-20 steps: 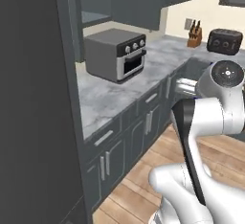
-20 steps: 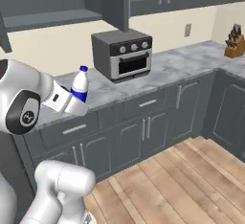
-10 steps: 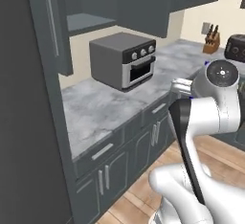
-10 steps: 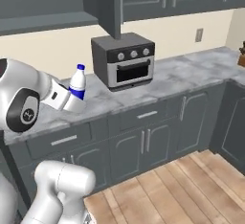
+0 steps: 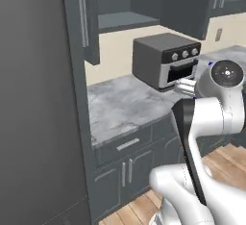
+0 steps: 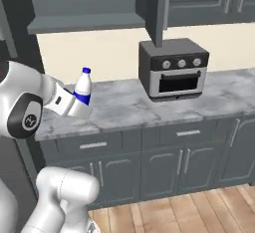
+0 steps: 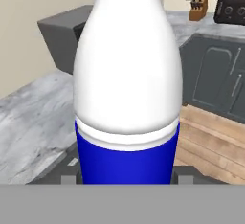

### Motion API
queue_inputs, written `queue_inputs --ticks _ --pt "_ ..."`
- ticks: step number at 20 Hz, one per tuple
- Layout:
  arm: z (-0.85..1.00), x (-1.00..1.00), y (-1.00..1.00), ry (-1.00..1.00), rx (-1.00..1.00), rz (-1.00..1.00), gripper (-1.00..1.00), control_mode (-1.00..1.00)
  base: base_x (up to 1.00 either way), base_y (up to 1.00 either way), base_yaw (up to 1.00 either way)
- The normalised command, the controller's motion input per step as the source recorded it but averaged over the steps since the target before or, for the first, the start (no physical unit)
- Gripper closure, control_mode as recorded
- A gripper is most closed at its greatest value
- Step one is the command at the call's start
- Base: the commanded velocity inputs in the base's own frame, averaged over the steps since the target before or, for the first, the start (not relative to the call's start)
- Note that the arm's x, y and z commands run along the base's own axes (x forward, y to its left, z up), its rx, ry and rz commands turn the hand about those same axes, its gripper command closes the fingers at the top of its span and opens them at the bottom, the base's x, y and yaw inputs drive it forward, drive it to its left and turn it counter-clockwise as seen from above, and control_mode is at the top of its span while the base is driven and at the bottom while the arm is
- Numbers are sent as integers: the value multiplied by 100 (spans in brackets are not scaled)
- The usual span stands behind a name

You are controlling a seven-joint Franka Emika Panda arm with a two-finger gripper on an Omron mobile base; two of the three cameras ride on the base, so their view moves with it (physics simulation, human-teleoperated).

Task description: Pick the bottled water from the counter and place it in the open cabinet.

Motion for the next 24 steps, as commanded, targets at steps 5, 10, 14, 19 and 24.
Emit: queue_inputs --ticks 5,10,14,19,24 --pt "0 0 0 0 0 0 100 100 1 -8 65" --pt "0 0 0 0 0 0 100 100 46 -42 63" --pt "0 0 0 0 0 0 100 100 62 -61 55" --pt "0 0 0 0 0 0 100 100 57 -64 42" --pt "0 0 0 0 0 0 100 100 34 -34 22"
